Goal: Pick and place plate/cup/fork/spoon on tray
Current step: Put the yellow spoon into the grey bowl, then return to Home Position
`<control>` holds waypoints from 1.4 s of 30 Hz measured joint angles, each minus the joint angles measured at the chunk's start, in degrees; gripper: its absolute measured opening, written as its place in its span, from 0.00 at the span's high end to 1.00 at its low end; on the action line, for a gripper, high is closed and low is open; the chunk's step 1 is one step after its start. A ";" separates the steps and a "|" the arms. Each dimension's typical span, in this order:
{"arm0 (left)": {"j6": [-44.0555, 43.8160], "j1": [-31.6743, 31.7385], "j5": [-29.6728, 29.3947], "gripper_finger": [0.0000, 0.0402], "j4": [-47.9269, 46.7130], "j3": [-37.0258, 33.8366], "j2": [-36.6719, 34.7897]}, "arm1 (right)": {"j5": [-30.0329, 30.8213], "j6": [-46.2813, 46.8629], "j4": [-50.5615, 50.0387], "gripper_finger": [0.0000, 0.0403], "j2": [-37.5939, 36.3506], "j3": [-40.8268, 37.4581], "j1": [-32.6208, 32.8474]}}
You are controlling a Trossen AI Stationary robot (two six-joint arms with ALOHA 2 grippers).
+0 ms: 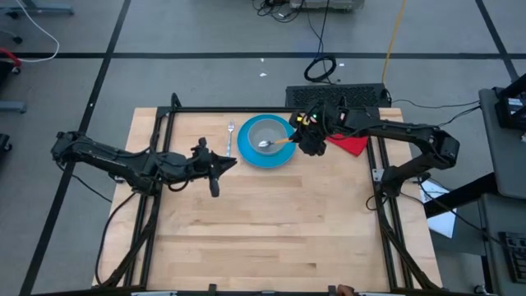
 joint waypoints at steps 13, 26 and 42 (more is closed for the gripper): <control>0.46 0.00 0.00 0.90 0.01 0.00 0.00 | -0.18 5.00 0.07 0.84 0.48 0.01 -0.79; 0.42 0.00 0.02 0.90 0.01 0.00 0.00 | 2.96 12.81 -0.36 0.75 0.46 -0.26 -2.26; 0.27 0.00 0.05 0.90 0.90 0.05 0.00 | 2.72 24.72 -0.01 0.73 2.45 -0.36 -7.15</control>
